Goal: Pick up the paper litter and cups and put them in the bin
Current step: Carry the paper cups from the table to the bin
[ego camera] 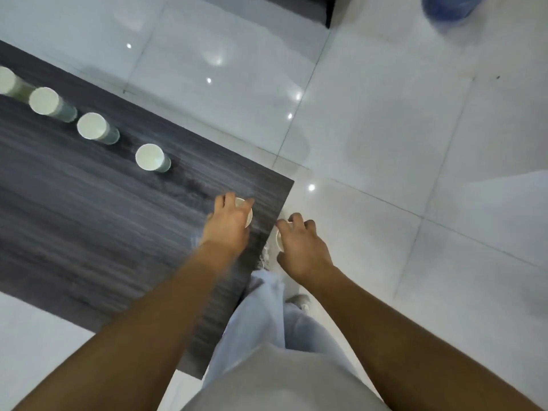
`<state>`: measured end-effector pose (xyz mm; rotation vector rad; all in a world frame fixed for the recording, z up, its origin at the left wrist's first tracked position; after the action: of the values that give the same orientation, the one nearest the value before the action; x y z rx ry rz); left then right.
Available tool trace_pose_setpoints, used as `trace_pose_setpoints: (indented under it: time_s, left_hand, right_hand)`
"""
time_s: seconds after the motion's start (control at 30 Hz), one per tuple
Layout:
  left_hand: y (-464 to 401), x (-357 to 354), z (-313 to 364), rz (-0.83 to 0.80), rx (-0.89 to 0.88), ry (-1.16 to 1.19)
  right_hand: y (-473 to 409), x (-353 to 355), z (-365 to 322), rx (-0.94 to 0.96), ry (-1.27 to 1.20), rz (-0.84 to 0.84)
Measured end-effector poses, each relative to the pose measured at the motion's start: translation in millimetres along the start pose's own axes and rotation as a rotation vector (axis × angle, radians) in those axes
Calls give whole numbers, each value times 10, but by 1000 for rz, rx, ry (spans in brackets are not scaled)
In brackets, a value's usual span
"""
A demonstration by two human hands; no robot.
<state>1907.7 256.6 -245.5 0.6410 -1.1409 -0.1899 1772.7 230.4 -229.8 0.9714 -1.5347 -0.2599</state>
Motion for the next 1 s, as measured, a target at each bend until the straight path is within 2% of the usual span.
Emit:
trace_pose_setpoints:
  time_s: [0.1, 0.23, 0.57, 0.77, 1.0]
  left_hand:
    - [309, 76, 624, 4, -70, -46]
    - [751, 24, 1587, -36, -260, -158]
    - [1693, -238, 3861, -82, -811, -404]
    - [2283, -551, 4944, -128, -1213, -552]
    - [3218, -1204, 5614, -270, -1565, -730]
  right_hand:
    - [568, 162, 380, -56, -7, 55]
    - [1388, 236, 1093, -200, -117, 132]
    - [3327, 135, 2804, -725, -516, 384]
    - [4339, -282, 3235, -1038, -771, 555]
    - [5345, -1035, 3238, -1359, -1008, 671]
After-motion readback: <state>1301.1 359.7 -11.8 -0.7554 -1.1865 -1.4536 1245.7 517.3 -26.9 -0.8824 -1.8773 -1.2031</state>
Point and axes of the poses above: each hand's wrist, its own y-axis away from the middle knuckle, its own x-axis out of the back of the hand, z = x × y, the point moved 8 cm from there along -y, towards the middle knuckle, and after that the axes turned 5 degrees about -x, right-handed, at the moved point
